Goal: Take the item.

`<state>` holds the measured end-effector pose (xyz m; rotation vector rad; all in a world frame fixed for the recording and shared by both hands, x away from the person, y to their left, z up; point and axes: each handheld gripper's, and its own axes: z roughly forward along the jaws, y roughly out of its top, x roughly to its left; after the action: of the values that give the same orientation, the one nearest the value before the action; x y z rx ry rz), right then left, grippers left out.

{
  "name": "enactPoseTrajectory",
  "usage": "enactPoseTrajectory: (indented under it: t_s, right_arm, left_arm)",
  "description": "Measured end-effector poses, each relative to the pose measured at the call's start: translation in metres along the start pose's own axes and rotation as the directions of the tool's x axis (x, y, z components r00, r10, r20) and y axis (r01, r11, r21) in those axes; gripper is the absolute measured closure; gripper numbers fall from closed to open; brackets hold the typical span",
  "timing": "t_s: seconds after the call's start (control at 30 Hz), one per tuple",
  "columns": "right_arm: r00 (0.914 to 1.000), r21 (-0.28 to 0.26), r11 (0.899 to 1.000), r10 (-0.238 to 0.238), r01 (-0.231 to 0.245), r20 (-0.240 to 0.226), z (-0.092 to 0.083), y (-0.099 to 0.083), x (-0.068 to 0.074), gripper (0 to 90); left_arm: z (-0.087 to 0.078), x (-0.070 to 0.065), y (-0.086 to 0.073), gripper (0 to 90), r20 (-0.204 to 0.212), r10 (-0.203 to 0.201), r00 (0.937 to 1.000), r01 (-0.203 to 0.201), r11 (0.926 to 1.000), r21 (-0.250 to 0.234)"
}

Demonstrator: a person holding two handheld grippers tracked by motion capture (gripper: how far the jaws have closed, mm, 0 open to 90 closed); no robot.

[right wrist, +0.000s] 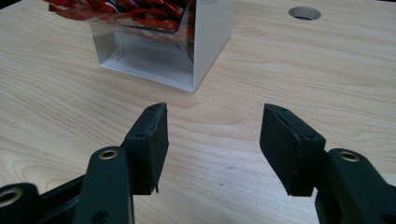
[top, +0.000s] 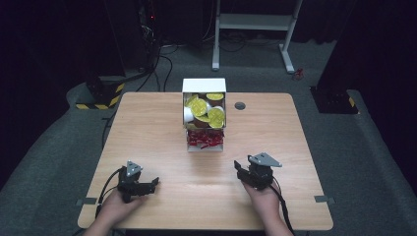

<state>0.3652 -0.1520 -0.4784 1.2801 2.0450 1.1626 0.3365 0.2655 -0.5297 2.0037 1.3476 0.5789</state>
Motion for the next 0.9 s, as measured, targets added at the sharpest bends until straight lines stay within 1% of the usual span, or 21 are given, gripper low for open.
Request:
enactPoseTrajectory:
  t_s: [0.13, 0.27, 0.6, 0.63, 0.77, 0.9]
  right_arm:
    - [0.9999, -0.006, 1.000, -0.011, 0.011, -0.009, 0.002, 0.003, 0.001, 42.5]
    - [0.9998, -0.006, 1.000, 0.000, 0.000, -0.018, 0.005, 0.007, 0.002, 43.6]
    - [0.9997, -0.008, 1.000, -0.001, 0.001, -0.025, 0.009, 0.013, 0.000, 43.9]
    - [0.9996, -0.008, 1.000, 0.009, -0.010, -0.027, 0.010, 0.014, 0.001, 43.9]
    - [0.9997, -0.008, 1.000, 0.002, -0.002, -0.025, 0.011, 0.017, 0.000, 44.1]
    - [0.9997, -0.009, 1.000, -0.004, 0.004, -0.025, 0.013, 0.019, 0.001, 46.3]
  left_arm:
    - [0.000, 0.000, 0.000, 8.3, 0.000, 0.000, 1.0000, 0.000, 1.0000, 0.000]
    - [0.000, 0.000, 0.000, 8.3, 0.000, 0.000, 1.0000, 0.000, 1.0000, 0.000]
    - [0.000, 0.000, 0.000, 8.3, 0.000, 0.000, 1.0000, 0.000, 1.0000, 0.000]
    - [0.000, 0.000, 0.000, 8.3, 0.000, 0.000, 1.0000, 0.000, 1.0000, 0.000]
    - [0.000, 0.000, 0.000, 8.3, -0.001, 0.000, 1.0000, 0.000, 1.0000, -0.002]
    - [0.000, 0.000, 0.000, 8.3, -0.001, -0.001, 1.0000, 0.001, 1.0000, -0.001]
